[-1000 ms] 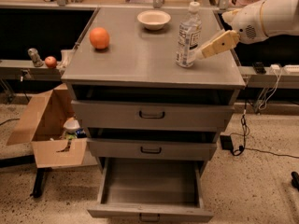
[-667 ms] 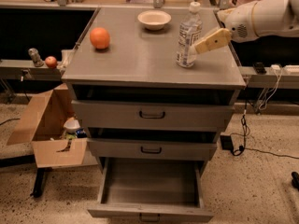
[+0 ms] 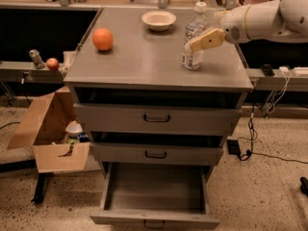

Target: Place blue plastic bottle into bottom drawer

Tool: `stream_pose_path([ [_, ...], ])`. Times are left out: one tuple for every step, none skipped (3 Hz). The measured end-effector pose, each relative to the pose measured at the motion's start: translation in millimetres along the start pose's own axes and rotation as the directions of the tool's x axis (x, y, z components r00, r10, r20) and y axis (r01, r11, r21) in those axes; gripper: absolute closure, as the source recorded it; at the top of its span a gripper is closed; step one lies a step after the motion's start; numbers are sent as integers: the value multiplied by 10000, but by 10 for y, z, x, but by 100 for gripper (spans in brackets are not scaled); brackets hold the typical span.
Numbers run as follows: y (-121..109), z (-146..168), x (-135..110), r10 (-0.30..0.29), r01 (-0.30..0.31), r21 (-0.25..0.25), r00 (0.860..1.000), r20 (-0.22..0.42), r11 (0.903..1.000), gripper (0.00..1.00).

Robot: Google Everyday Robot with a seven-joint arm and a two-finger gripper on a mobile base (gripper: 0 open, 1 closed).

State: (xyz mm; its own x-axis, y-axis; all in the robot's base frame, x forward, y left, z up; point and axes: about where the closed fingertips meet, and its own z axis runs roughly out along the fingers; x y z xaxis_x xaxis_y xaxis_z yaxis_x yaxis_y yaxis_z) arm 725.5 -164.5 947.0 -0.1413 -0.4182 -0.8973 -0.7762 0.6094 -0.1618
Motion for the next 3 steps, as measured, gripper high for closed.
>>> stream_pose_path([
  [-58, 147, 20, 184, -182, -64, 9993, 320, 9998, 18],
  [-79, 244, 41, 290, -282, -155, 9979, 571, 9995, 41],
  [33, 224, -20, 143, -112, -355, 9958, 906, 9993, 64],
])
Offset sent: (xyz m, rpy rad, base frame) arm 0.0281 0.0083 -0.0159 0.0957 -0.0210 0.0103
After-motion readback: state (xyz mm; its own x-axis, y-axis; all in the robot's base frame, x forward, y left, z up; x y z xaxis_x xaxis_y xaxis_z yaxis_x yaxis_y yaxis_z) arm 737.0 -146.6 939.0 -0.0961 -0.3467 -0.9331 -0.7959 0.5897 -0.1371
